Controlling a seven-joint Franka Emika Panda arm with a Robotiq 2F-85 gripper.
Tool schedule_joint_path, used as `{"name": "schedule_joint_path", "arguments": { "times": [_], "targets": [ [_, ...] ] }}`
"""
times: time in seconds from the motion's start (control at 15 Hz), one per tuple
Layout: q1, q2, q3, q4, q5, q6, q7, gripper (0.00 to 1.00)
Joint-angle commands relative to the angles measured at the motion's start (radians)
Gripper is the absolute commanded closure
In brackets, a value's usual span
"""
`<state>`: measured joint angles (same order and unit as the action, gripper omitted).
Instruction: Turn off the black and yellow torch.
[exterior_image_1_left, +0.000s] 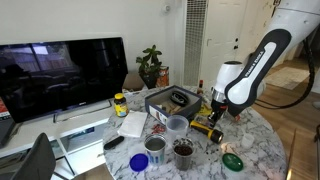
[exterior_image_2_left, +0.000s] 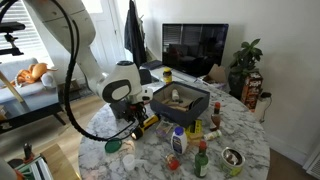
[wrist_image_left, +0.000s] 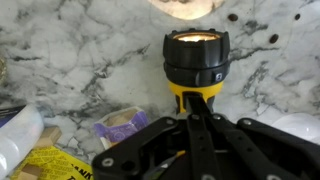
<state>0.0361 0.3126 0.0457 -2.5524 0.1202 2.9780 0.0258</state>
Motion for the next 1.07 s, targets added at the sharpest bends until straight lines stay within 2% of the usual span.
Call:
{"name": "schedule_joint_path", "arguments": {
  "times": [0.0,1.0],
  "targets": [
    [0.016,0.033,-0.021,0.011,-0.005,0.027,0.071,1.00],
    [0.063,0.084,-0.060,0.054,0.004,0.041,0.207,1.00]
  ]
}}
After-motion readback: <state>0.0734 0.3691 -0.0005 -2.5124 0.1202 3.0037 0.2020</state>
